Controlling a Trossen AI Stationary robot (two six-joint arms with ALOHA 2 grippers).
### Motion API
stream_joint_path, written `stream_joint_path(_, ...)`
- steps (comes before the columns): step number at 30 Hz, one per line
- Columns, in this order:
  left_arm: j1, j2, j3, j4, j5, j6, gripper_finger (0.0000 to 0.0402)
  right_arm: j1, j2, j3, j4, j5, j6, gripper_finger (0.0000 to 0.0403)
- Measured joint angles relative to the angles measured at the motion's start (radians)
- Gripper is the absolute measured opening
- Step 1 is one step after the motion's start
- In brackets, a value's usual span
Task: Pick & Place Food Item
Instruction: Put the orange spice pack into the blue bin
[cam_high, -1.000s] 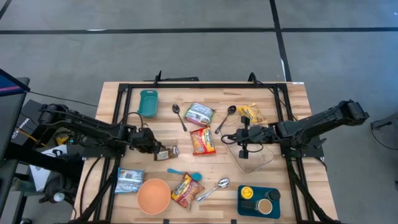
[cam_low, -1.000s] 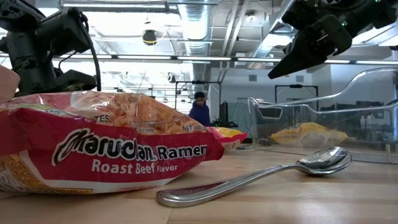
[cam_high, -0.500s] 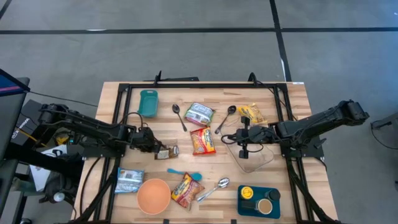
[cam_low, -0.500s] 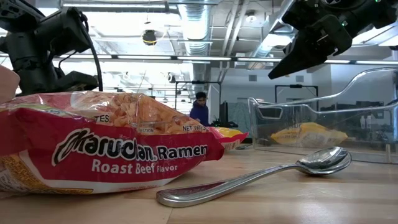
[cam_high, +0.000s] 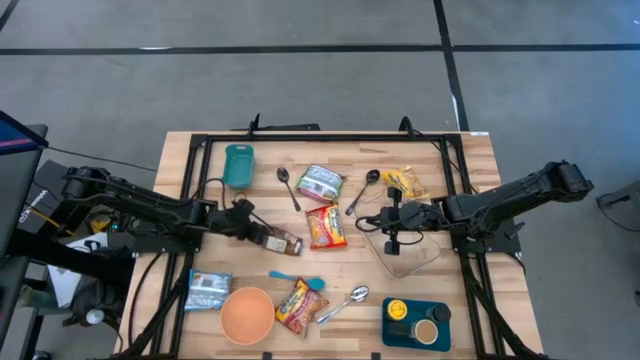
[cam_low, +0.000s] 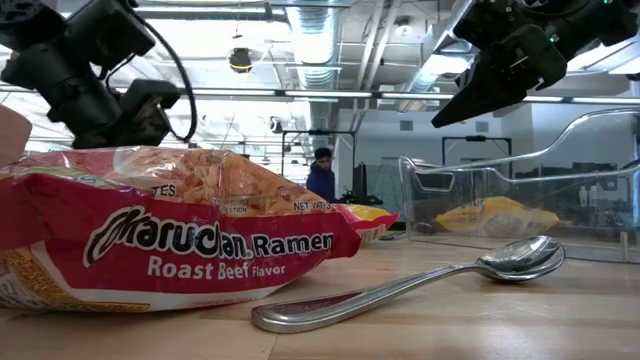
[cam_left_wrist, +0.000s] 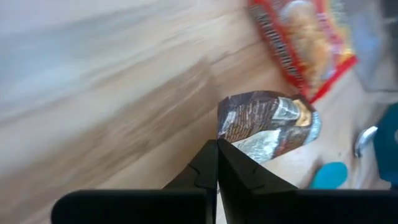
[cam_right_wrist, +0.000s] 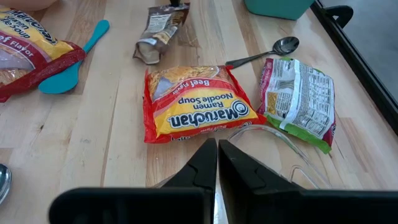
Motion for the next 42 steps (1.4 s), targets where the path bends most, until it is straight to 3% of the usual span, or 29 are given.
stream_joint_path(16,0.000,0.000,0.000,0.309,-0.021,0.420,0.0000,0.000,0.000,0.000,0.002,0.000,0.000,0.0010)
stream_joint_path(27,0.000,0.000,0.000,0.380,0.008,0.526,0.0000,-0.001,0.000,0.000,0.039,0.002,-0.001,0.0010)
stream_joint_path(42,0.000,0.000,0.001,0.431,0.031,0.527,0.0000,-0.002,0.000,0.000,0.099,0.002,-0.042,0.0010)
